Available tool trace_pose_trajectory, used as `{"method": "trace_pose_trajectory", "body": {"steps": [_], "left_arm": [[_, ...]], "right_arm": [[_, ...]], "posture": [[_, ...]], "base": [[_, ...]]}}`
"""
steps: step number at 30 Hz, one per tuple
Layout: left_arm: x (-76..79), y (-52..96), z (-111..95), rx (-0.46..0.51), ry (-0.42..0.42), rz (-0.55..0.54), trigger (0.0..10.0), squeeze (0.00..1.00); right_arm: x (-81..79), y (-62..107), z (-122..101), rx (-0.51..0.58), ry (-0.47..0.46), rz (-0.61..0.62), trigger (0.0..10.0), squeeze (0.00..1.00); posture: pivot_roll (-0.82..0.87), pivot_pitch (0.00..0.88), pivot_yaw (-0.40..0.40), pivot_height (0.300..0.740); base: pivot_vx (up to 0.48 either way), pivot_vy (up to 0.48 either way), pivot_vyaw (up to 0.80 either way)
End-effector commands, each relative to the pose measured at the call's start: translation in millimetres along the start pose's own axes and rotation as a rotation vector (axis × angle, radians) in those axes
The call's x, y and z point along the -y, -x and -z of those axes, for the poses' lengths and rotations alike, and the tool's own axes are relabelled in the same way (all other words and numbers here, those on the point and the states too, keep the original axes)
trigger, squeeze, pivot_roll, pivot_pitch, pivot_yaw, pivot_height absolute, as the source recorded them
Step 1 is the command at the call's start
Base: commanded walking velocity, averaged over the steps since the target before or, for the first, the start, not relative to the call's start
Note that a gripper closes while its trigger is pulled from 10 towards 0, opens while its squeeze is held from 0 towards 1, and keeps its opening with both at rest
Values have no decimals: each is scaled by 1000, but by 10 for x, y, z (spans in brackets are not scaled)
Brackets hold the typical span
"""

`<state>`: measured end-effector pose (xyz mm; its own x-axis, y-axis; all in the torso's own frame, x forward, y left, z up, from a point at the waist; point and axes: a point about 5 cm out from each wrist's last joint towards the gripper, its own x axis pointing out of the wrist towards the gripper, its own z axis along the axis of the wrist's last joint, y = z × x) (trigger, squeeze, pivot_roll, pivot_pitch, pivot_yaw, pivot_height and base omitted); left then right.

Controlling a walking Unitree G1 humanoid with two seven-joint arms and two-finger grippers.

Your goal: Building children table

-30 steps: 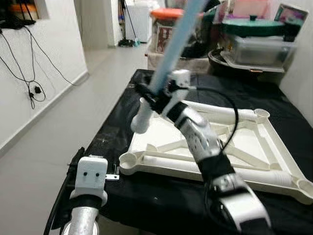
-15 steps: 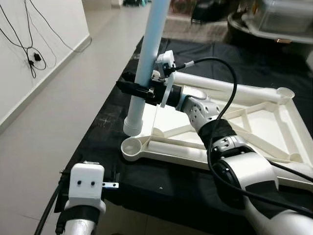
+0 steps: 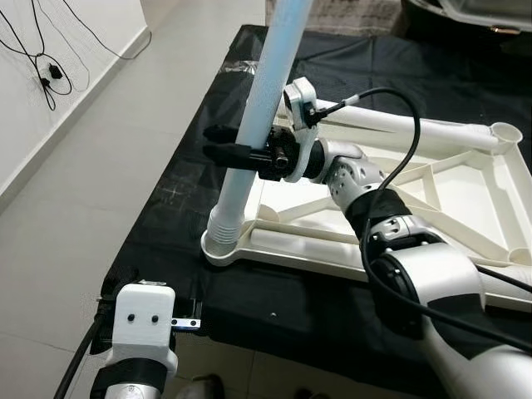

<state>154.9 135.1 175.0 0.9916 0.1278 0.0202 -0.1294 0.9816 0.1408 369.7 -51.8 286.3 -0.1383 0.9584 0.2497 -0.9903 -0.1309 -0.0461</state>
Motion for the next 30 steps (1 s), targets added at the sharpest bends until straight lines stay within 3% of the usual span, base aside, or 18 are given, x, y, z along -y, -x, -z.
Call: {"method": "trace_pose_trajectory", "body": {"steps": [1,16,19,30], "left_arm": [[66,47,-27,-10,18,29,10000,0],[41,42,-31,-14,6,19,10000,0],[42,40,-34,-15,1,19,10000,0],[46,26,-38,-10,2,14,10000,0]], "right_arm": [[-15,-68,-8,-1,13,-43,10000,0],[-51,-162,180,-54,10,-83,10000,0],[-67,-175,280,-132,29,-94,10000,0],[-50,-221,380,-255,102,-40,10000,0]], "posture": [[187,280,-32,740],[194,270,-34,740],[194,271,-34,740],[190,274,-39,740]], "base": [[0,0,0],[0,0,0],[0,0,0],[0,0,0]]}}
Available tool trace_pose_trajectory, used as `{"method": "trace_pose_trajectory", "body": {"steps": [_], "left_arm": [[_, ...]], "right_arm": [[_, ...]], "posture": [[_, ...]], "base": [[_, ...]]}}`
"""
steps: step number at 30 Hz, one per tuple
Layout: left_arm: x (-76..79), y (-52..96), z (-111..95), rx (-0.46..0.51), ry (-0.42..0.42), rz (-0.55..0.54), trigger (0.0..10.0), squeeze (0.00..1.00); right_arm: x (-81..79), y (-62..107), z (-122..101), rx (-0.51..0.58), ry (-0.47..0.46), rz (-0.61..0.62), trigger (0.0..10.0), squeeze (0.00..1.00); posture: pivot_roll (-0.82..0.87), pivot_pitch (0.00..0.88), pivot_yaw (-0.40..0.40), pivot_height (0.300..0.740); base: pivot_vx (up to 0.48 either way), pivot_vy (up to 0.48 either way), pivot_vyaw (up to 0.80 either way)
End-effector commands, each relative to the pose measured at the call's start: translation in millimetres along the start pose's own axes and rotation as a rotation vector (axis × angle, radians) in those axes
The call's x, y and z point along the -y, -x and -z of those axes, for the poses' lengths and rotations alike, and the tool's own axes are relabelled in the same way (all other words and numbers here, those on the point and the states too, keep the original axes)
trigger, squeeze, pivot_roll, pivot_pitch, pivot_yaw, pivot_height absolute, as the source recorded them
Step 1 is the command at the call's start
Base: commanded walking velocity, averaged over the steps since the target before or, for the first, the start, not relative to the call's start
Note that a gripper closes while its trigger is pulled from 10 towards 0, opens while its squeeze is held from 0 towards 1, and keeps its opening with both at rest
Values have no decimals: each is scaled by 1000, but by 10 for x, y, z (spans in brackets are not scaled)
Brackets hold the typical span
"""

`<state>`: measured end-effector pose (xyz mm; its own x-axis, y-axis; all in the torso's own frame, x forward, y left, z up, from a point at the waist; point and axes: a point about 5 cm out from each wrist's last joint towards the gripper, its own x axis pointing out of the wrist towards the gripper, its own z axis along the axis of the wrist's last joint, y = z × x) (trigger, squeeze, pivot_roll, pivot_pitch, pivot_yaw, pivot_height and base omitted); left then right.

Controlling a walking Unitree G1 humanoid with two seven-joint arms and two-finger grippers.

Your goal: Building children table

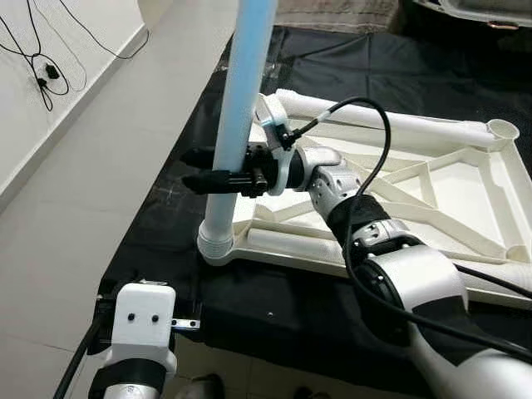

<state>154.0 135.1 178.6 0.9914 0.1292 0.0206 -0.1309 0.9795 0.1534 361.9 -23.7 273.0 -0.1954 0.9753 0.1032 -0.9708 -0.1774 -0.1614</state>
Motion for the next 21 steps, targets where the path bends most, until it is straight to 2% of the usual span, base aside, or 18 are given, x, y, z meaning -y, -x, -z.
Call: {"method": "trace_pose_trajectory", "body": {"steps": [1,6,12,21], "left_arm": [[53,18,-4,-10,15,16,10000,0],[51,9,-10,-6,16,14,10000,0],[55,2,-11,-4,16,15,10000,0],[59,-6,-17,-1,17,12,10000,0]], "right_arm": [[-23,-1,181,-114,-9,23,10000,0],[-31,-48,233,-182,29,25,10000,0],[-40,-97,276,-201,32,30,10000,0],[-29,-214,392,-248,29,116,10000,0]], "posture": [[190,274,-39,740],[189,273,-41,740],[182,271,-40,740],[178,274,-43,740]], "base": [[0,0,0],[0,0,0],[0,0,0],[0,0,0]]}}
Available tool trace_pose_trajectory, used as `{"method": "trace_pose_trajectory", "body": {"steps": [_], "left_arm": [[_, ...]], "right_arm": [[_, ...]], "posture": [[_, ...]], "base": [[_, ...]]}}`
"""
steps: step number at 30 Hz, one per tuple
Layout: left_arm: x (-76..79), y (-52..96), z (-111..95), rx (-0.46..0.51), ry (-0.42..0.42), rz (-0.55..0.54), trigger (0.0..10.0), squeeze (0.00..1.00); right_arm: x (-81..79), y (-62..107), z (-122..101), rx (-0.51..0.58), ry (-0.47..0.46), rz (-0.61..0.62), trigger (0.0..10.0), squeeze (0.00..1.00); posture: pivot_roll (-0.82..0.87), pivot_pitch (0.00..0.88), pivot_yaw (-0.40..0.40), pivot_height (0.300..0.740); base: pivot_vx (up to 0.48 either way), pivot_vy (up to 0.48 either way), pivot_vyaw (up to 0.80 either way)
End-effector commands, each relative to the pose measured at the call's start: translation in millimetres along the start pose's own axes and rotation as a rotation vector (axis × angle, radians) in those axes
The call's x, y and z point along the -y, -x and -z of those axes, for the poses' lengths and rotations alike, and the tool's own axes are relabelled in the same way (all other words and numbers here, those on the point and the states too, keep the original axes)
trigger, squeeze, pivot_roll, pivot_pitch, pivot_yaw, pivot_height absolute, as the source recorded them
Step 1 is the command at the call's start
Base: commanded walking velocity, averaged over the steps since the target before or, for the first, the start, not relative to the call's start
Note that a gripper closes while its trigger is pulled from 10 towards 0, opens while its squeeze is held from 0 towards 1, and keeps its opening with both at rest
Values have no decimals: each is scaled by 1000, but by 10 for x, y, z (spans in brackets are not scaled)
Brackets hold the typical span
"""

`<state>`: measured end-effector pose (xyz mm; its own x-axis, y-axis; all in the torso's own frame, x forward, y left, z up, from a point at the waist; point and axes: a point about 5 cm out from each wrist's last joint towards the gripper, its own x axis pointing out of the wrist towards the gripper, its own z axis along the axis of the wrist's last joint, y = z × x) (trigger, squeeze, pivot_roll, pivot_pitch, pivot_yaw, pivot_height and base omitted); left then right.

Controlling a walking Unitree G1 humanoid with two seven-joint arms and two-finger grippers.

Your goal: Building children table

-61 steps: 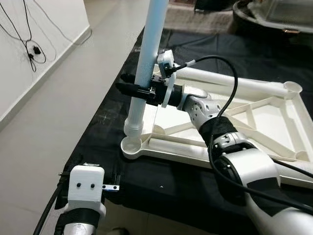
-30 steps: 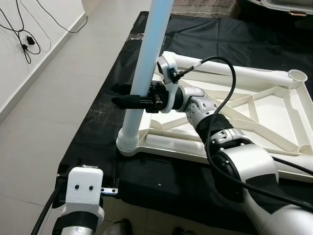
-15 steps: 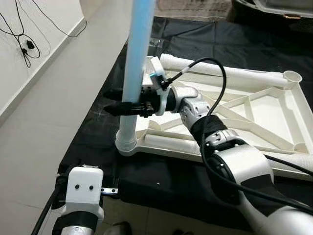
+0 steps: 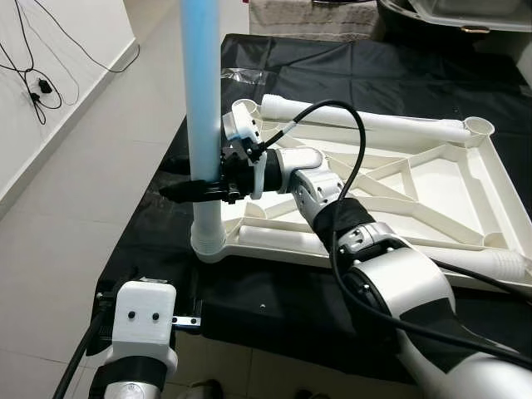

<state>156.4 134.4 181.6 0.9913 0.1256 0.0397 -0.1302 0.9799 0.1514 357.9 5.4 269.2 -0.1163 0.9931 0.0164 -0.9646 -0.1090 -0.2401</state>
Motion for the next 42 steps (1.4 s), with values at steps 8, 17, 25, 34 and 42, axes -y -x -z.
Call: {"method": "trace_pose_trajectory", "body": {"steps": [8,17,25,34,42], "left_arm": [[55,13,9,-18,13,10,10000,0],[63,14,14,-18,13,9,10000,0],[77,12,11,-15,16,11,10000,0],[75,14,6,-12,15,8,10000,0],[76,12,4,-10,14,8,10000,0]], "right_arm": [[-35,-1,373,-204,-45,124,10000,0],[-19,3,445,-279,-44,188,10000,0],[38,-18,471,-305,-96,312,10000,0],[174,22,497,-294,-220,637,10000,0],[281,125,492,-222,-312,942,10000,0]], "posture": [[175,276,-47,740],[171,267,-47,740],[167,256,-49,740],[168,246,-48,740],[168,241,-48,740]], "base": [[0,0,0],[0,0,0],[0,0,0],[0,0,0],[0,0,0]]}}
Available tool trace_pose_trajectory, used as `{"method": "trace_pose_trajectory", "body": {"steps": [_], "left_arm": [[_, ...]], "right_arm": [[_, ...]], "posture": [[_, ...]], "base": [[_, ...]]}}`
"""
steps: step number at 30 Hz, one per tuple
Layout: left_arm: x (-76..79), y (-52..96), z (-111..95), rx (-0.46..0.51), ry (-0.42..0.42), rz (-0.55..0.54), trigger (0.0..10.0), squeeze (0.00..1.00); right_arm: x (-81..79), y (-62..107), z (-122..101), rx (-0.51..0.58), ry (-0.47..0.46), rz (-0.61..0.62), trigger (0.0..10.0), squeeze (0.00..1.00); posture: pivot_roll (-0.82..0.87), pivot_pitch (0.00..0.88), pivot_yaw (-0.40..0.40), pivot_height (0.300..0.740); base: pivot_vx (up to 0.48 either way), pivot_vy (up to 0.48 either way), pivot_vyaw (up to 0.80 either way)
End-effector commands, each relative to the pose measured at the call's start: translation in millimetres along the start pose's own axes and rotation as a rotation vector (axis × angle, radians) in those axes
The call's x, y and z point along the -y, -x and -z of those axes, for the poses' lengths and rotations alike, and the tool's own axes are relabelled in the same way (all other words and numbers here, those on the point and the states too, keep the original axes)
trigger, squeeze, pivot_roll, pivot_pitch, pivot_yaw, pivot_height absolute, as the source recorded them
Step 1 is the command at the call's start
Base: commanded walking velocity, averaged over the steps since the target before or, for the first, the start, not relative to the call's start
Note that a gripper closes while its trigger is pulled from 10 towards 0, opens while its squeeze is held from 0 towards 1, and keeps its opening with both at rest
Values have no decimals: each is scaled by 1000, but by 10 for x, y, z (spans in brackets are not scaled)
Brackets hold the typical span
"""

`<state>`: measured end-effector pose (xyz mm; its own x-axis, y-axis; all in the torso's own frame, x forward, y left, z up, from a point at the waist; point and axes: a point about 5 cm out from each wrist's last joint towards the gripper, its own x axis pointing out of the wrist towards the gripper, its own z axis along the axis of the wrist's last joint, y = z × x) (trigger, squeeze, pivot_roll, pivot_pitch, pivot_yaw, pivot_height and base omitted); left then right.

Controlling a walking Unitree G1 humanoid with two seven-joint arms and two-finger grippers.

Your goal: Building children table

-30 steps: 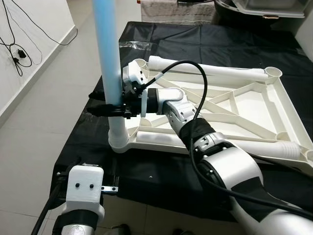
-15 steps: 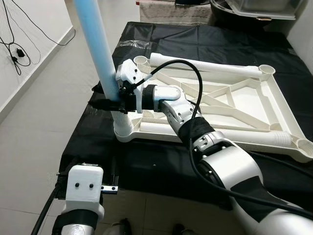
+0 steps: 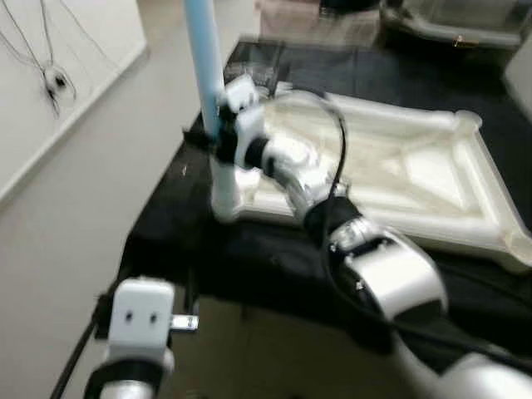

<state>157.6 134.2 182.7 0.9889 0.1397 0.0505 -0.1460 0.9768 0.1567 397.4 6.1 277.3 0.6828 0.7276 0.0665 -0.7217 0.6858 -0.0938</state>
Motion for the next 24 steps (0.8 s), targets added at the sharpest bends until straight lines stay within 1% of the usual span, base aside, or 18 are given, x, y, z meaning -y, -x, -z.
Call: {"method": "trace_pose_trajectory", "body": {"steps": [1,2,3,4,5,6,8,14,15,18,19,20,21,22,23,24], "left_arm": [[74,26,14,-19,20,23,10000,0],[71,25,14,-19,19,23,10000,0],[71,25,14,-19,19,23,10000,0],[68,23,11,-18,18,23,10000,0],[68,23,11,-18,18,23,10000,0],[67,21,9,-18,17,23,10000,0],[65,17,16,-19,16,22,10000,0],[65,9,16,-19,12,23,10000,0],[65,6,16,-19,13,23,10000,0],[66,5,18,-19,14,22,10000,0],[68,4,20,-19,13,23,10000,0],[68,4,20,-19,13,23,10000,0],[69,3,24,-20,13,24,10000,0],[69,3,24,-20,13,24,10000,0],[70,-1,27,-20,12,25,10000,0],[70,-1,27,-20,12,25,10000,0]], "right_arm": [[13,85,492,-189,-138,81,10000,0],[31,92,509,-197,-151,115,10000,0],[31,92,509,-197,-151,115,10000,0],[66,104,520,-195,-152,171,10000,0],[66,104,520,-195,-152,171,10000,0],[97,114,523,-191,-158,218,10000,0],[185,148,514,-139,-205,352,10000,0],[198,159,521,-103,-237,401,10000,0],[213,171,523,-77,-258,433,10000,0],[223,177,519,-63,-263,445,10000,0],[244,189,503,-39,-265,459,10000,0],[244,189,503,-39,-265,459,10000,0],[258,198,476,4,-281,463,10000,0],[258,198,476,4,-281,463,10000,0],[255,203,452,51,-288,455,10000,0],[255,203,452,51,-288,455,10000,0]], "posture": [[168,241,-48,740],[167,242,-49,740],[167,242,-49,740],[167,246,-50,740],[167,246,-50,740],[169,249,-52,740],[168,251,-52,740],[169,255,-50,740],[169,256,-46,740],[169,256,-46,740],[169,256,-46,740],[169,256,-46,740],[169,256,-46,740],[169,256,-46,740],[169,255,-45,740],[169,255,-45,740]], "base": [[0,0,0],[0,0,0],[0,0,0],[0,0,0],[0,0,0],[0,0,0],[0,0,0],[0,0,0],[0,0,0],[0,0,0],[0,0,0],[0,0,0],[0,0,0],[0,0,0],[0,0,0],[0,0,0]]}}
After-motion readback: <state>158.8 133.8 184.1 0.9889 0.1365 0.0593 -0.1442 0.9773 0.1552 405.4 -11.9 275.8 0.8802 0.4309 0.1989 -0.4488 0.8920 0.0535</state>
